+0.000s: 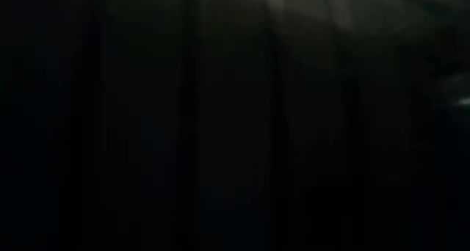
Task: Place canned beverage on shelf
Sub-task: Put the red-white soda can on the shelf aligned with the red-black soda cans
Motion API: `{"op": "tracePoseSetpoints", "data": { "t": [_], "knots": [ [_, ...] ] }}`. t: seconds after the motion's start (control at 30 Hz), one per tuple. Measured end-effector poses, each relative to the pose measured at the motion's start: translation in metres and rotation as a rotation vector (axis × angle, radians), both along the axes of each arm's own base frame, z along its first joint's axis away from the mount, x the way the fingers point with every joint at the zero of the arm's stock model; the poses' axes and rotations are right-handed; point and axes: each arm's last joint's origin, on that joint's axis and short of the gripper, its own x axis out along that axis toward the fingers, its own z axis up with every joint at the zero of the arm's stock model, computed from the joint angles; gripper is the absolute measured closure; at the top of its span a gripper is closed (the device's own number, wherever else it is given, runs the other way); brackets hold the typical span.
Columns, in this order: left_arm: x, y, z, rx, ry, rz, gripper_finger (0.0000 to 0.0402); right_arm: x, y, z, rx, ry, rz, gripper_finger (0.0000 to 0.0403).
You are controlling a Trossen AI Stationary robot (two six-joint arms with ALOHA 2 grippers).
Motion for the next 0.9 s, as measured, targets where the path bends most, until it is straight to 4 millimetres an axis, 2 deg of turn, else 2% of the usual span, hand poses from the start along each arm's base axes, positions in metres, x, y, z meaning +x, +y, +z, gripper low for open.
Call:
{"op": "tracePoseSetpoints", "data": {
  "t": [0.23,0.57,0.9],
  "knots": [
    [0.000,0.000,0.000,0.005,0.001,-0.006,0.0111,0.011,0.007,-0.008,-0.081,0.042,0.017,0.0098],
    [0.000,0.000,0.000,0.001,0.003,-0.001,0.0111,0.020,0.013,-0.013,-0.150,0.067,0.034,0.0007],
    [0.000,0.001,0.000,-0.015,0.003,0.013,0.0111,0.025,0.009,-0.015,-0.179,0.081,0.021,0.0030]
  ]
}}
